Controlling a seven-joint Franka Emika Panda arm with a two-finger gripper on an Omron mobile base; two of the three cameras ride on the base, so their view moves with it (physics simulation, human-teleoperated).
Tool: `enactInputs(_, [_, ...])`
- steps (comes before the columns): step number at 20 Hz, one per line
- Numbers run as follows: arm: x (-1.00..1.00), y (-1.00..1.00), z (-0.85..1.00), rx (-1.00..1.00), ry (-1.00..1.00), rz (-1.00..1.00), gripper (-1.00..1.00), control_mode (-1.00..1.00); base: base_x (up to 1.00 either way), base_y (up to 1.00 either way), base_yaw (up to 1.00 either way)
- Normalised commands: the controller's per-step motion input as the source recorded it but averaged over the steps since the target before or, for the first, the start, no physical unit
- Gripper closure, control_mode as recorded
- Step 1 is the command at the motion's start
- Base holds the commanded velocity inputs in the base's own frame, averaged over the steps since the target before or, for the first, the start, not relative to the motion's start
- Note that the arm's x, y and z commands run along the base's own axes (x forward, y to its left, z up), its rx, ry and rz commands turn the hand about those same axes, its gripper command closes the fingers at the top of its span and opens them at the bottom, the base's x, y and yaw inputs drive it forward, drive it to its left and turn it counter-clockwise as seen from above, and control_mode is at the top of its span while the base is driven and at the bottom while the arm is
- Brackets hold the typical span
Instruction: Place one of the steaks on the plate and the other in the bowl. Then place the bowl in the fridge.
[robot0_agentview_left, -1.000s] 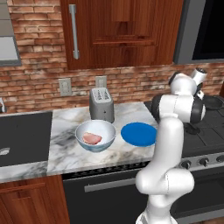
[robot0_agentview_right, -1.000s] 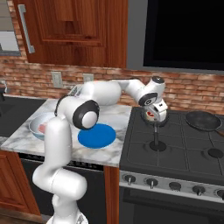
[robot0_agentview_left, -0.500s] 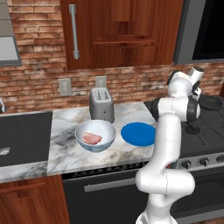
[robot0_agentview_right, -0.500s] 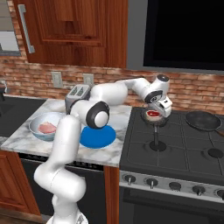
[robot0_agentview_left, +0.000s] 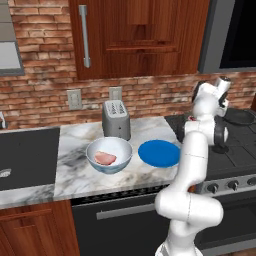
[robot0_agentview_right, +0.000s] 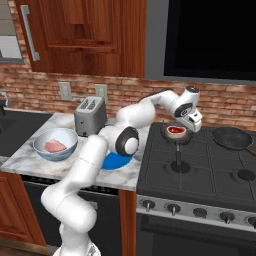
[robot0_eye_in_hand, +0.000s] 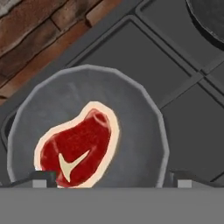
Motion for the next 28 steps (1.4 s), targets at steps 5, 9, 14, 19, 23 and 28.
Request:
enactInputs(5, [0.59, -0.06, -0.15, -0.07, 0.17, -0.03, -1.00, -1.00, 0.00, 0.00, 0.00])
enactInputs(9, [0.54, -0.28, -0.04, -0.02, 0.13, -0.01, -1.00, -1.00, 0.00, 0.00, 0.00])
enactInputs(14, [0.46, -0.42, 0.17, 0.00, 0.20, 0.00, -1.00, -1.00, 0.00, 0.00, 0.00])
enactInputs(19, [0.53, -0.29, 0.43, 0.01, 0.29, 0.00, -1.00, -1.00, 0.00, 0.00, 0.00])
enactInputs(23, [0.26, -0.12, 0.18, 0.01, 0.29, -0.01, -1.00, -1.00, 0.00, 0.00, 0.00])
enactInputs(28, [0.19, 0.00, 0.01, 0.00, 0.39, -0.14, -1.00, -1.00, 0.00, 0.00, 0.00])
